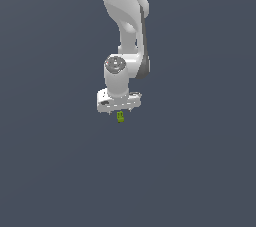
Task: Pick up the object and move it to a goal position.
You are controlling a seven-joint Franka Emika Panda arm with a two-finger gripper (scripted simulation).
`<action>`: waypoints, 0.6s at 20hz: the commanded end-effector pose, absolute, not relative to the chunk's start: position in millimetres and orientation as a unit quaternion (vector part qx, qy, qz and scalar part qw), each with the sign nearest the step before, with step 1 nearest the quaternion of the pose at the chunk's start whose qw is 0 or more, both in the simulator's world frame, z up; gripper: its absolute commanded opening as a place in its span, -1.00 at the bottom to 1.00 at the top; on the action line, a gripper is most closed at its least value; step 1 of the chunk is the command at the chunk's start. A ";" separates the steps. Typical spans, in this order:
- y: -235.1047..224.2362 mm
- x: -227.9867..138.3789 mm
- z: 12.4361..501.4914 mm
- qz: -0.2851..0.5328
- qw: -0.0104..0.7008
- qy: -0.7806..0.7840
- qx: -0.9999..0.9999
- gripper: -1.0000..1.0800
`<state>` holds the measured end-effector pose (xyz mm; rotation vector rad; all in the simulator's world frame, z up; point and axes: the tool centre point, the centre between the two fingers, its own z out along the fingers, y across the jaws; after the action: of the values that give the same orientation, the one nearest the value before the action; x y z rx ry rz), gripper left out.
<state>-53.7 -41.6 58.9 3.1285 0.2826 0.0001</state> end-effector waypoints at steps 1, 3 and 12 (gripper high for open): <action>-41.7 -54.4 51.4 0.000 0.000 0.090 0.996 0.92; -41.5 -54.9 42.3 0.000 0.000 0.091 0.996 0.92; -41.7 -54.9 12.6 0.000 0.000 0.091 0.996 0.92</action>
<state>-55.6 -41.6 14.7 3.1287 0.2870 -0.0023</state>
